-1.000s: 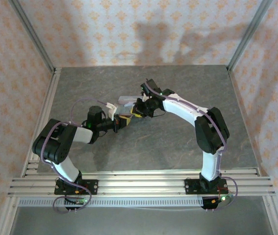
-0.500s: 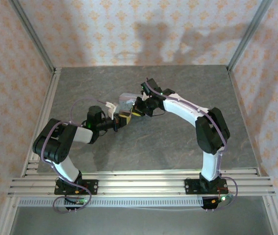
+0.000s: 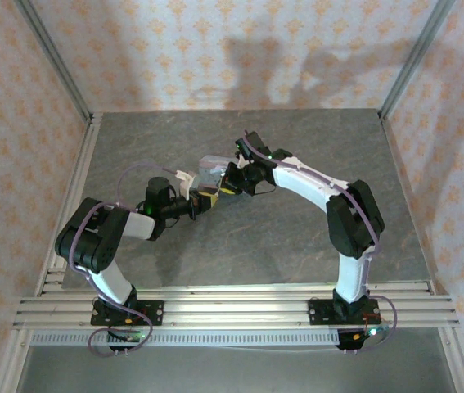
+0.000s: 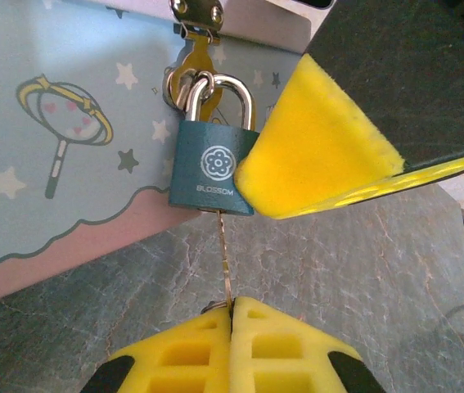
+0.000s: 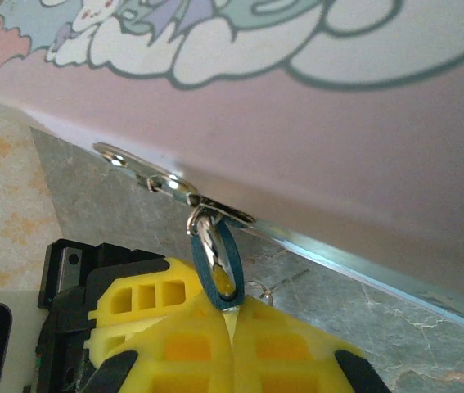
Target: Unlock the padlock with the key
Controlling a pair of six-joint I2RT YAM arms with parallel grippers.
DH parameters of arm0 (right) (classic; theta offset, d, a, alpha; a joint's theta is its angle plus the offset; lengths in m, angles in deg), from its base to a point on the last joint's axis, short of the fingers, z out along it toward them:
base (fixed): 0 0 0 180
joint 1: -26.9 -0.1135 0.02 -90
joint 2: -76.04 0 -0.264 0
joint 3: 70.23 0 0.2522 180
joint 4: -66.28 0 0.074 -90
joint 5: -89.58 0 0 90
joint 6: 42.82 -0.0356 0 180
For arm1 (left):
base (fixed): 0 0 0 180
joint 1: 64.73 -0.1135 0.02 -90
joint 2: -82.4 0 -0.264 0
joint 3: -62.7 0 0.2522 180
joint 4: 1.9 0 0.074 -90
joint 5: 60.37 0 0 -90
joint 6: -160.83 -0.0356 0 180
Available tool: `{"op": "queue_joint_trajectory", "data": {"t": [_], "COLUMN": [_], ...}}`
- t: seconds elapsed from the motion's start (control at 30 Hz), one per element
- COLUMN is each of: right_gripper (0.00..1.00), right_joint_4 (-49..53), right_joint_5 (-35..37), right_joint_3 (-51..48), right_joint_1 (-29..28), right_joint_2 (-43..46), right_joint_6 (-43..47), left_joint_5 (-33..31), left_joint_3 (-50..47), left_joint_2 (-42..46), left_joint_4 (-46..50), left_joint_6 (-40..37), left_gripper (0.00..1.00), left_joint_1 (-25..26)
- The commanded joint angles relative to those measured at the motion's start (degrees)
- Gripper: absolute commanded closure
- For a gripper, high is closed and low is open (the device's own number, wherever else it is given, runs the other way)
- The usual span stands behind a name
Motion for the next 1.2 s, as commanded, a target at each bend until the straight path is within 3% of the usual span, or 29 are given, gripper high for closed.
{"op": "queue_joint_trajectory", "data": {"t": [0.0, 0.23, 0.37, 0.8, 1.17], "right_gripper": [0.95, 1.0, 1.0, 1.0, 1.0], "right_joint_4": [-0.89, -3.41, -5.77, -14.25, -19.24], "right_joint_5": [1.26, 1.0, 0.32, -2.58, -2.67], "right_joint_3": [-1.13, -3.63, -5.21, -10.37, -15.5], "right_joint_1": [0.18, 0.19, 0.2, 0.25, 1.07], "right_joint_2": [2.78, 3.38, 3.81, 4.31, 5.14], "right_joint_6": [0.19, 0.56, 0.7, 1.17, -0.25], "left_joint_5": [0.49, 5.76, 8.47, 14.7, 10.25], "left_joint_3": [1.44, 4.07, 4.32, 8.2, 8.12], "left_joint_2": [-0.96, -4.43, -6.91, -10.18, -9.39], "left_joint_4": [-1.34, -2.44, -7.64, -5.84, 3.31], "left_joint_6": [1.12, 5.32, 9.21, 11.85, 7.35], "left_gripper": [1.0, 1.0, 1.0, 1.0, 1.0], "left_joint_1": [-0.44, -1.9, -3.09, -3.28, -4.51]}}
